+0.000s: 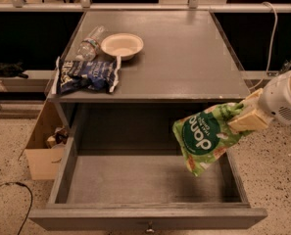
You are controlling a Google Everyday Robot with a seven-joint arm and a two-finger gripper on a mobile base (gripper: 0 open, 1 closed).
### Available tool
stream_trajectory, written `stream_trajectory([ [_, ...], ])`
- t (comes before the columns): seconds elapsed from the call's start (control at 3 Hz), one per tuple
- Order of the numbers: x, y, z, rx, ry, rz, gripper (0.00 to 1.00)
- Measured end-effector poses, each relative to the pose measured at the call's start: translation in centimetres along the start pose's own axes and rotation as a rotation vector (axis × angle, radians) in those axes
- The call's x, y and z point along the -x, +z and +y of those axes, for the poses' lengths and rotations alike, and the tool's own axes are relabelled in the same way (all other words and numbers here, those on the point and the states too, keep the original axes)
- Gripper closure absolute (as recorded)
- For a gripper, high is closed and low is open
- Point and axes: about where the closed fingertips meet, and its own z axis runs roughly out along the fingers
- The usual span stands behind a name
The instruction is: Pick green rice chip bag from top drawer and place on counter
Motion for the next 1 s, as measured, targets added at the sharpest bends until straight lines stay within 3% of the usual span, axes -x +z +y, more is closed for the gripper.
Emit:
stream_trajectory([
  [0.33,0.3,0.9,0.5,0.018,-0.011,0.009,1.0],
  [0.67,1.9,-1.1,-1.2,-0.039,-0.029,0.008,1.0],
  [1.0,4.9,-7.1,-4.8,-0.159,-0.05,-0.001,1.0],
])
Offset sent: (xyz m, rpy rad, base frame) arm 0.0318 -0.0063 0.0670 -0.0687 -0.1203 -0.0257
